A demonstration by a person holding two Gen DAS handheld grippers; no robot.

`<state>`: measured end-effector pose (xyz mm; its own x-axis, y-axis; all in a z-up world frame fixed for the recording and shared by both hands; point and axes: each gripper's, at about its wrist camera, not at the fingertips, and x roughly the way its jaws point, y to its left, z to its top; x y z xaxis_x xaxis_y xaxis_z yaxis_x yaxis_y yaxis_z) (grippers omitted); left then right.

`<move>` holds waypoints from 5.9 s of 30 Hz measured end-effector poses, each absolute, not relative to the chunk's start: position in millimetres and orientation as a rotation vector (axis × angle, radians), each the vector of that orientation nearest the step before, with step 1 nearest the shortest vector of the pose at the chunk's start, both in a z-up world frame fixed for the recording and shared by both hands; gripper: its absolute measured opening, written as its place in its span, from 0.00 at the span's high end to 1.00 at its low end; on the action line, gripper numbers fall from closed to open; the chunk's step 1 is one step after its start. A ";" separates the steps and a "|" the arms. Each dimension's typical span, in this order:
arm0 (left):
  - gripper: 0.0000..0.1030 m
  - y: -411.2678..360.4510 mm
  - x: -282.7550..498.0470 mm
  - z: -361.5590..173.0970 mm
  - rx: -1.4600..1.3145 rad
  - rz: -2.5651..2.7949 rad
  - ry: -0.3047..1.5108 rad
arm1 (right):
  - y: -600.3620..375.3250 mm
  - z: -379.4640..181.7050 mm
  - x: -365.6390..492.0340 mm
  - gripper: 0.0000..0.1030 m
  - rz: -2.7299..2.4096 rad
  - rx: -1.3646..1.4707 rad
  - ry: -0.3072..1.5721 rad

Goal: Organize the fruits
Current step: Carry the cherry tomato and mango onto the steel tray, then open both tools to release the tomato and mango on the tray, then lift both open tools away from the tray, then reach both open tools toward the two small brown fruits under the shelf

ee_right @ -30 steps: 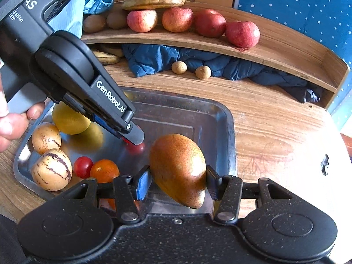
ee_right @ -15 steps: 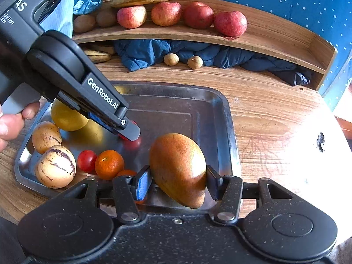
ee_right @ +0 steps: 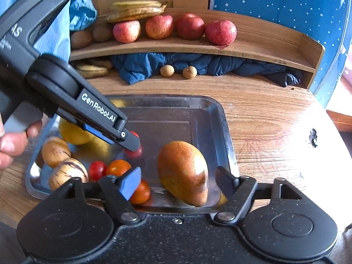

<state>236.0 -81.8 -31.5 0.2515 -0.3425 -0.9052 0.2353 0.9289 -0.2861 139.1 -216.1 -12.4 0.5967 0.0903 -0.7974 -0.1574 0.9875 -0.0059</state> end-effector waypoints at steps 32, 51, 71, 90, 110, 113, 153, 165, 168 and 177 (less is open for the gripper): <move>0.01 -0.5 166.0 10.6 -0.073 -0.400 1.067 | -175.4 8.5 101.4 0.01 0.287 -0.083 0.891; 0.00 19.6 118.2 -8.5 0.133 -0.497 1.068 | -158.0 -5.2 95.7 0.01 0.308 -0.163 0.971; 0.00 14.7 114.0 -1.0 0.128 -0.447 1.070 | -171.6 6.7 112.6 0.01 0.234 -0.226 0.967; 0.00 -28.0 179.9 8.6 0.007 -0.263 1.013 | -228.5 5.2 164.8 0.01 0.281 -0.179 0.920; 0.00 -80.2 240.4 -9.0 -0.067 -0.177 1.050 | -281.1 -10.8 197.4 0.01 0.289 -0.112 0.923; 0.00 -84.5 250.3 -13.7 -0.093 -0.148 1.076 | -286.3 -13.5 205.5 0.01 0.299 -0.089 0.911; 0.01 -102.6 361.7 -62.7 -0.481 0.174 1.115 | -302.7 -51.1 328.6 0.01 0.497 -0.231 0.873; 0.03 -104.7 374.4 -65.0 -0.566 0.174 1.091 | -292.4 -56.0 344.0 0.08 0.522 -0.194 0.852; 0.05 -105.5 373.6 -67.1 -0.568 0.178 1.085 | -289.7 -55.3 346.4 0.11 0.536 -0.185 0.845; 0.17 -109.9 376.3 -71.9 -0.573 0.181 1.065 | -282.1 -58.7 350.7 0.17 0.569 -0.173 0.848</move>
